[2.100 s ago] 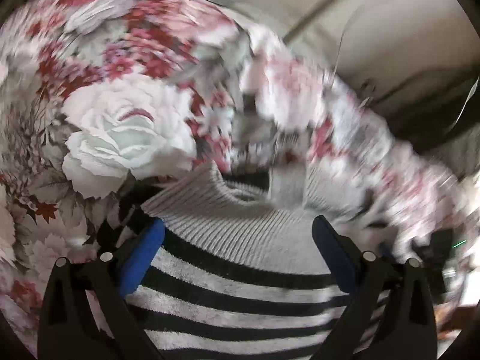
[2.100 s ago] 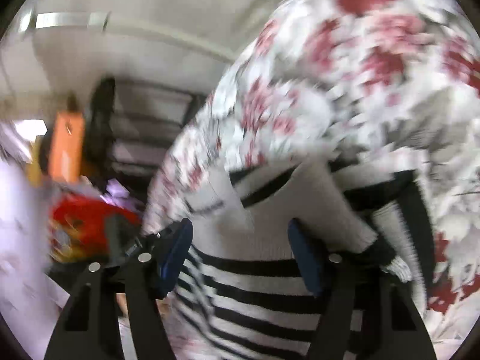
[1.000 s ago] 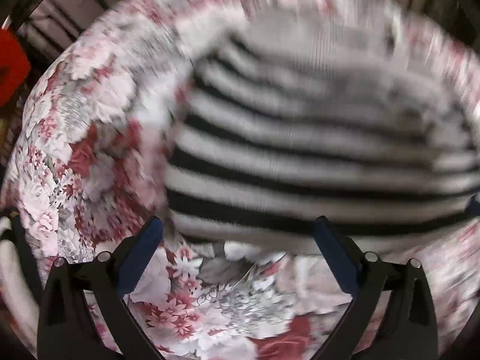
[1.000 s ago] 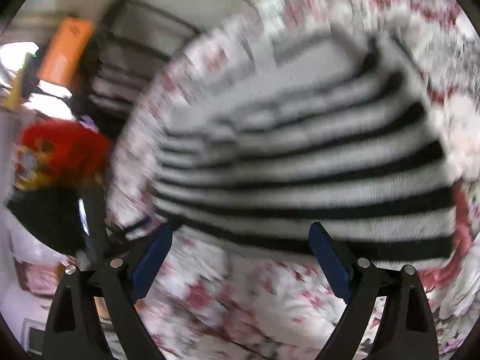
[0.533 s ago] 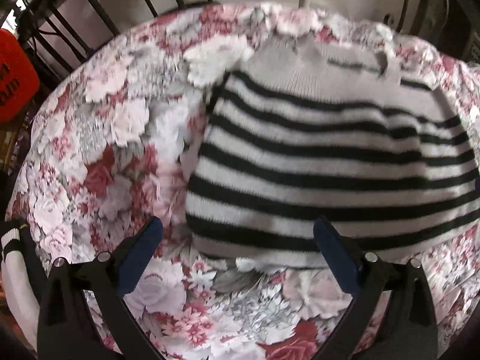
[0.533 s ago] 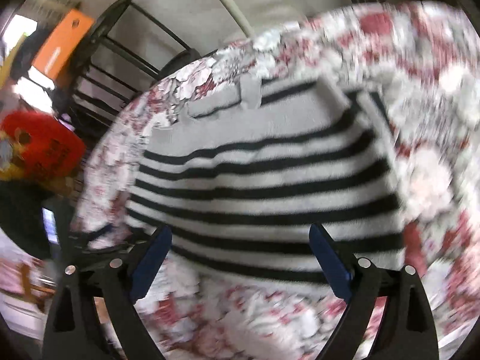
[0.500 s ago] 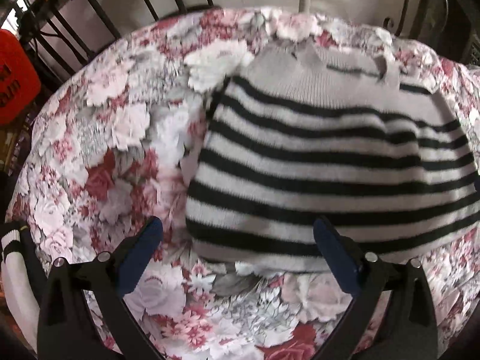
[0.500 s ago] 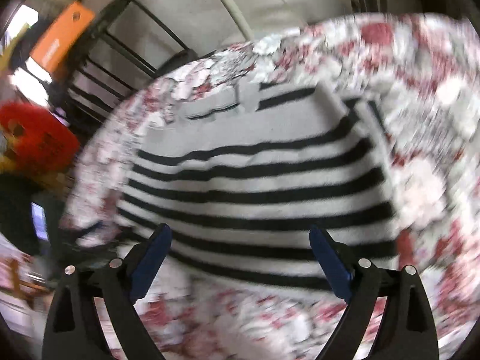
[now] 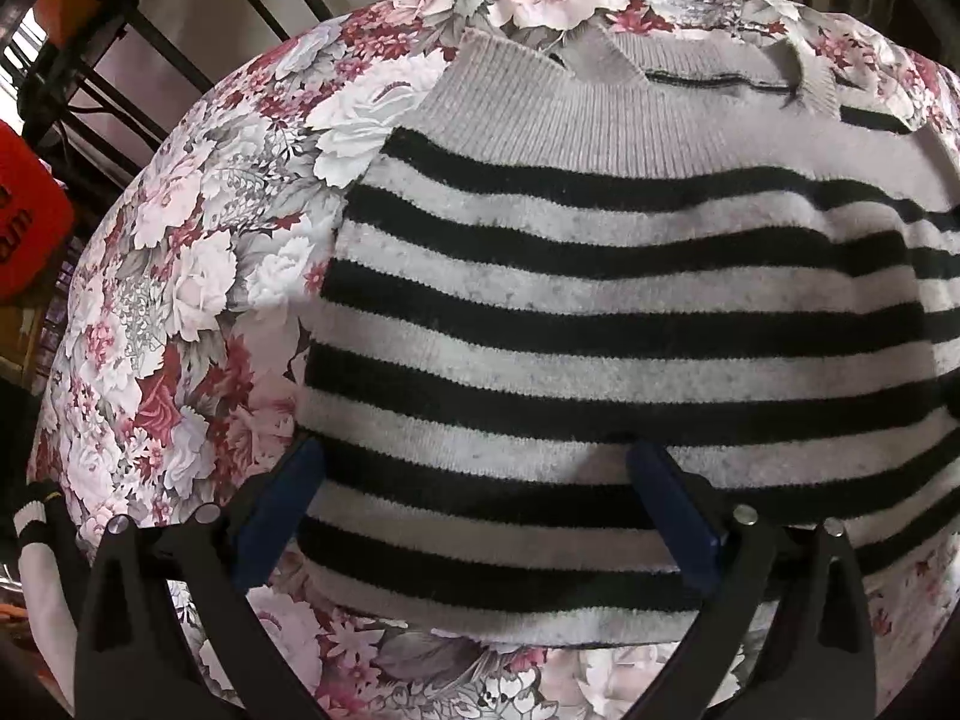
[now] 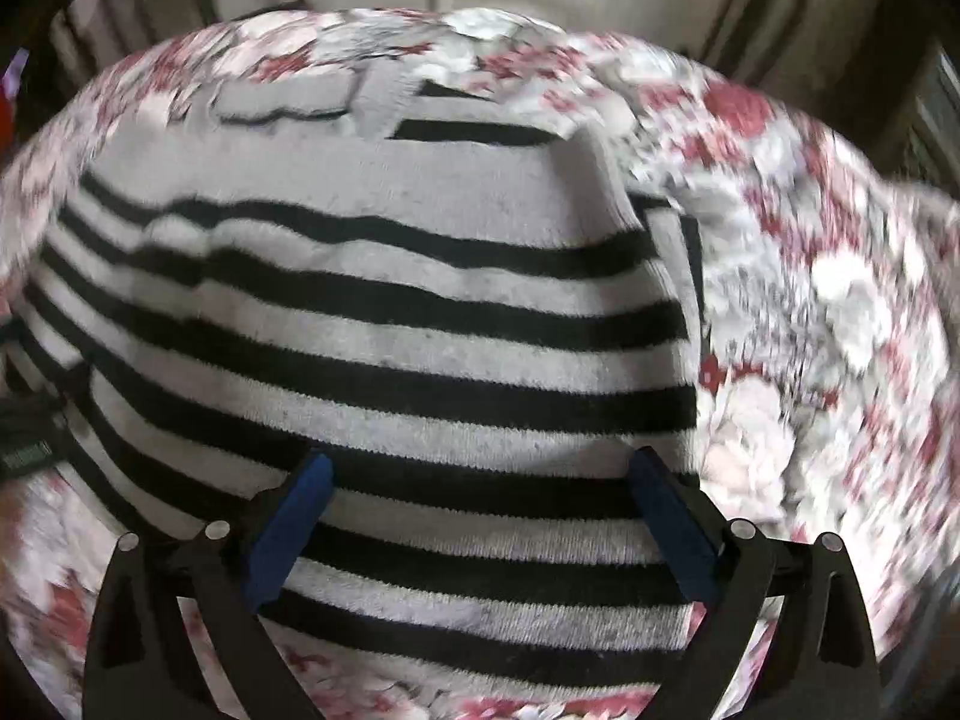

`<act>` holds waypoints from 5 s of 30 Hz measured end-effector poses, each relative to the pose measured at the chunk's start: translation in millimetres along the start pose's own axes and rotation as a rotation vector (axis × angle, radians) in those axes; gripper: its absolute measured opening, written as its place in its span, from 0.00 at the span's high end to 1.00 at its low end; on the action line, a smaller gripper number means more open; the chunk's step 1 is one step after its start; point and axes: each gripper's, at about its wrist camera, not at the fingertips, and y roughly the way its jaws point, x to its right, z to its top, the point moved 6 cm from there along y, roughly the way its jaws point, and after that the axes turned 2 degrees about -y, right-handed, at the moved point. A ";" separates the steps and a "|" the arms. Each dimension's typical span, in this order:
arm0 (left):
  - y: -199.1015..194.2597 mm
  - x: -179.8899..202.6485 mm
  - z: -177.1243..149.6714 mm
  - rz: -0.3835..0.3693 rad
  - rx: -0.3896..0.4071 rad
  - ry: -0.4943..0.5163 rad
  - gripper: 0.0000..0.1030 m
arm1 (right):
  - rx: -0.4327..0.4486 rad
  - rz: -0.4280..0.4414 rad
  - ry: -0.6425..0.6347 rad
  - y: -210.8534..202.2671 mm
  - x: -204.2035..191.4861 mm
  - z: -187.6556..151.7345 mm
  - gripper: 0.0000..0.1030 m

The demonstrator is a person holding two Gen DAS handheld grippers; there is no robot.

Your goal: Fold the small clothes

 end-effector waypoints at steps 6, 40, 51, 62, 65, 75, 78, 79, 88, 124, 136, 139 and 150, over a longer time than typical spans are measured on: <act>1.8 -3.8 2.6 -0.031 -0.010 -0.032 0.04 | 0.041 0.025 0.031 -9.3 10.6 5.1 0.04; -10.1 1.8 7.8 -0.019 0.047 0.000 0.04 | 0.125 0.040 0.068 -28.3 0.0 14.2 0.04; -16.2 -38.4 18.3 -0.047 0.027 -0.137 0.04 | 0.069 0.058 0.103 -18.2 8.1 11.2 0.04; -36.4 -4.4 13.7 -0.206 0.022 -0.114 0.04 | 0.065 0.413 0.509 -37.2 57.3 -1.0 0.04; -35.4 15.4 11.1 -0.241 -0.019 -0.082 0.04 | 0.084 0.521 0.604 -40.2 69.0 -8.0 0.04; -35.8 65.8 6.1 -0.244 -0.041 -0.005 0.04 | 0.159 0.618 0.728 -46.9 108.7 -16.6 0.04; -35.4 76.5 10.1 -0.244 -0.036 -0.005 0.04 | 0.136 0.678 0.757 -37.8 112.4 -26.3 0.04; -35.3 79.4 10.6 -0.246 -0.037 -0.007 0.04 | 0.128 0.688 0.761 -34.7 113.3 -28.5 0.04; -17.9 92.9 6.3 -0.226 -0.071 0.003 0.04 | 0.065 0.721 0.729 4.8 99.6 -42.8 0.03; -11.5 90.6 1.4 -0.246 -0.103 -0.030 0.04 | 0.058 0.493 0.554 2.9 56.6 -28.3 0.75; -49.1 104.4 10.5 -0.264 -0.040 0.003 0.05 | 0.100 0.454 0.495 -39.4 38.0 -10.1 0.77; -50.3 101.0 8.8 -0.271 -0.050 0.007 0.05 | 0.114 0.471 0.489 -51.8 32.5 -4.9 0.77; -68.1 100.5 11.1 -0.296 -0.014 -0.001 0.05 | 0.128 0.482 0.466 -75.4 1.7 11.0 0.77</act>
